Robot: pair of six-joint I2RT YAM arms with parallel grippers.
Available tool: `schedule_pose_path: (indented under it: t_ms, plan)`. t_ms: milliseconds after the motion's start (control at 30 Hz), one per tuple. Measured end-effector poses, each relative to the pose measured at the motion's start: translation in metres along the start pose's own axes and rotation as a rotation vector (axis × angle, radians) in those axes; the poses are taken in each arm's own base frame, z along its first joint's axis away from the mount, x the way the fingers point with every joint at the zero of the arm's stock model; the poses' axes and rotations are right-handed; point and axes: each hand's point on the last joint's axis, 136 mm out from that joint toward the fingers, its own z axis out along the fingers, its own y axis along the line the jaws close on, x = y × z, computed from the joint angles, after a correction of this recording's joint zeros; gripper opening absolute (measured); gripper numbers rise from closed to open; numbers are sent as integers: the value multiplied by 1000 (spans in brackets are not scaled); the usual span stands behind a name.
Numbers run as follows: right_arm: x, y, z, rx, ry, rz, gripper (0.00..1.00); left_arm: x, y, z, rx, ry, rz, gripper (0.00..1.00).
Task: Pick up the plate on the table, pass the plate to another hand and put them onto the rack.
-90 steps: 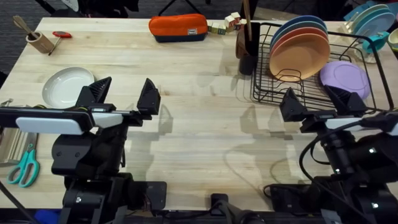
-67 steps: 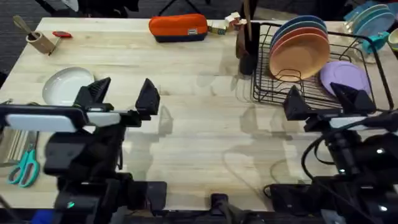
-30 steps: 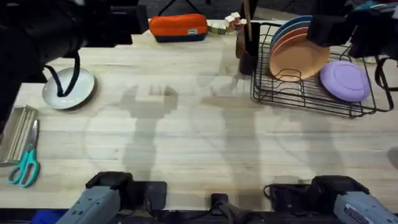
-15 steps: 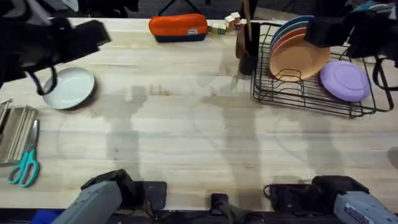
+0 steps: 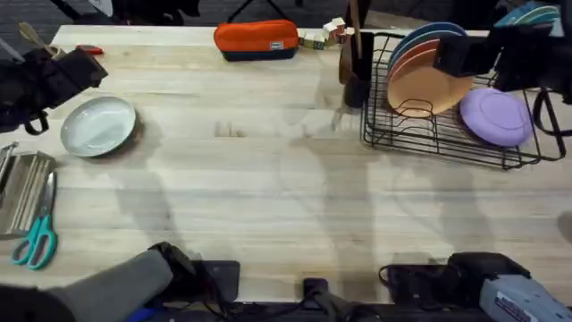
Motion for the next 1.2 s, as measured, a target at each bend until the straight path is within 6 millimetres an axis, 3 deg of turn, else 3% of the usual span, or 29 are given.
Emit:
schedule_pose_path:
  t_ms: [333, 767, 1200]
  plan:
    - [4, 0, 0, -1, 15, 2, 992, 15, 4, 35, 32, 103, 181, 993]
    - [4, 0, 0, -1, 16, 2, 992, -38, 44, 56, -33, 61, 163, 994]
    - [4, 0, 0, -1, 16, 2, 992, -34, 65, 108, -52, 95, 169, 992]
